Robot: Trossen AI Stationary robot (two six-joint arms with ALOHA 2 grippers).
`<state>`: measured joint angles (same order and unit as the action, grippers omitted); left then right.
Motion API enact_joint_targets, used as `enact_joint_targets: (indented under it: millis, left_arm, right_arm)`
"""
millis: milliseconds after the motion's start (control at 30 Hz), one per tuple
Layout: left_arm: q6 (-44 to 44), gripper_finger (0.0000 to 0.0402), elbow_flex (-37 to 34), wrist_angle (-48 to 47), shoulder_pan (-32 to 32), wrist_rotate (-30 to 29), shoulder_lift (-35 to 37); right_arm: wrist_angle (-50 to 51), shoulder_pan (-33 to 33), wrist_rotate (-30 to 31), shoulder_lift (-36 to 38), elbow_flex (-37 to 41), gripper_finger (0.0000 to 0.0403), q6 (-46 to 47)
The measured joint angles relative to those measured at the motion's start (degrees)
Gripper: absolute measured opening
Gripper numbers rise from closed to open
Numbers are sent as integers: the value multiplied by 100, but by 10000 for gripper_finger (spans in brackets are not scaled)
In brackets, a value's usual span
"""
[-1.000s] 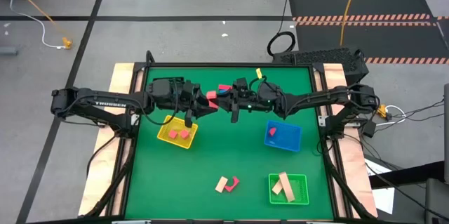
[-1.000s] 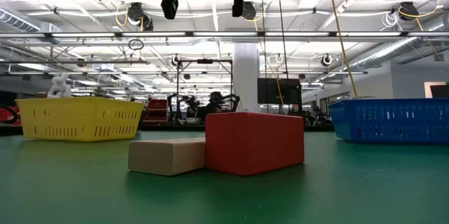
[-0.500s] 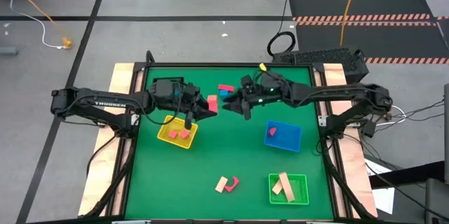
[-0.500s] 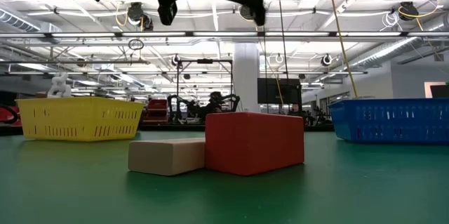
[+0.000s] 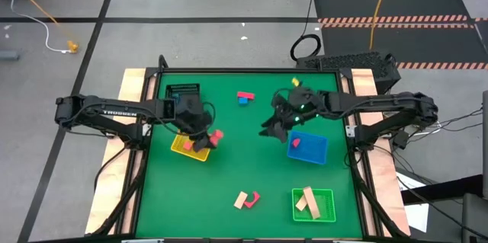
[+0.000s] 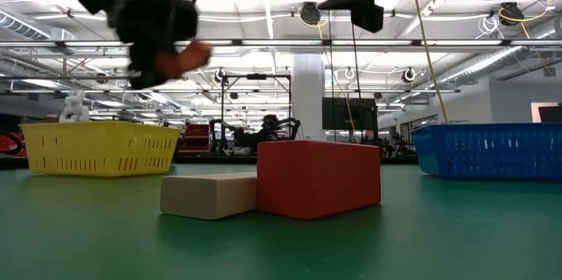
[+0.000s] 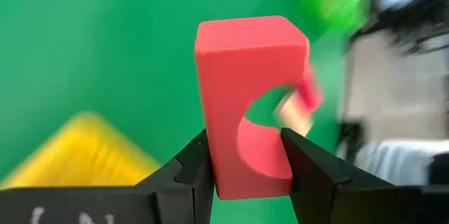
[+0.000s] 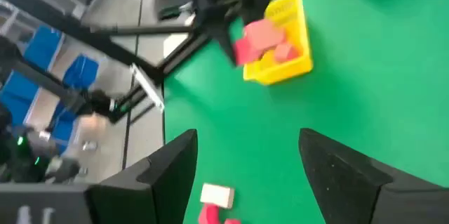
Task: Sort & place blocks by color
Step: Put the pink arch block into the yellow basket
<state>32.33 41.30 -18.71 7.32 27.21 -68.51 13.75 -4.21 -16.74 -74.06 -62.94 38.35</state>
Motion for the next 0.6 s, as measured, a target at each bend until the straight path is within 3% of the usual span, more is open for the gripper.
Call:
enact_joint_targets:
  millis: [133, 267, 600]
  left_arm:
    - [-6, 137, 0, -1478, -80, -306, 0]
    - [-8, 135, -7, -2353, -152, -830, -1]
    - [180, 162, -7, -2918, -226, -1473, -26]
  right_arm:
    - [134, 321, 3, -296, 0, 229, 0]
    - [126, 576, 3, -611, 0, 223, -26]
    - [93, 1002, -7, -1057, 0, 221, 341]
